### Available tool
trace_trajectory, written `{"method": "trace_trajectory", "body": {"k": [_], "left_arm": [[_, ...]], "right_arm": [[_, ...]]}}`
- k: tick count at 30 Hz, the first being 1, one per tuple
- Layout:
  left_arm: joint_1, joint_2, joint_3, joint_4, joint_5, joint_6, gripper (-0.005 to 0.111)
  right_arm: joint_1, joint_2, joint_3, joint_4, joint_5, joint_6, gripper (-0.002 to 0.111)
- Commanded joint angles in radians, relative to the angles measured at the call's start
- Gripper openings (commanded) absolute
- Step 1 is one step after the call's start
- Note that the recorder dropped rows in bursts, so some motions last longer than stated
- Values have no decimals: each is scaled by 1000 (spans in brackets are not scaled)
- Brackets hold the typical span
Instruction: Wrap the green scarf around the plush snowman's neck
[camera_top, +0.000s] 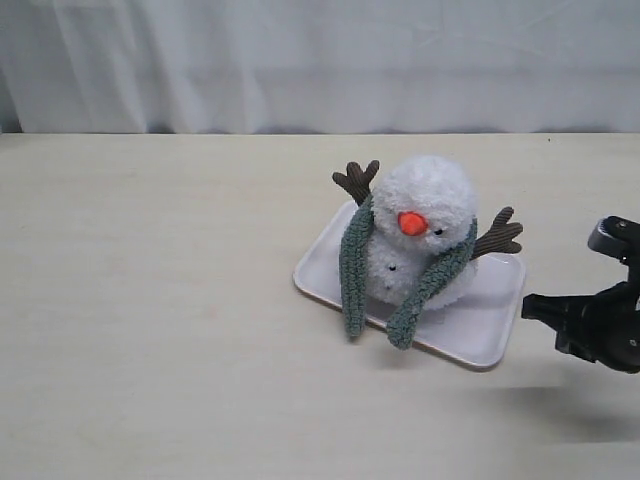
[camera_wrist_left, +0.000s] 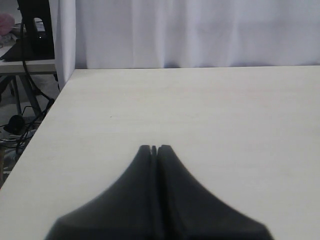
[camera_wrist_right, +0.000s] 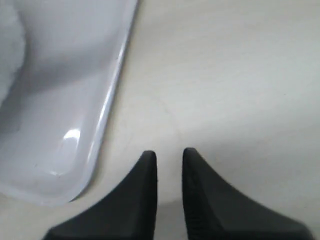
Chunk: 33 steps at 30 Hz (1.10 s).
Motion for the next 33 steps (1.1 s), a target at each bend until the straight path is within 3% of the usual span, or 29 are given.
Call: {"method": "trace_trajectory", "body": {"k": [1,6,12,15,19,27,33], "left_arm": [[-5,-2,2,1,-13,-5,0],[-5,-2,2,1,-13,-5,0],[-5,-2,2,1,-13,-5,0],[-5,-2,2,1,-13,-5,0],[-5,-2,2,1,-13,-5,0],[-5,-2,2,1,-13,-5,0],[-5,-2,2,1,-13,-5,0]], "right_arm": [[-49,41,2,9,-91,4,4],[-51,68,-28,22,-104,0,6],[-48,78,-98,29,-8,-2,34],[-48,78,-123,31,49,-17,41],[-48,78,-148,105,97,-98,42],[-50,80,-148,693,114,-667,42],[-50,155,-148,713,114,-684,42]]}}
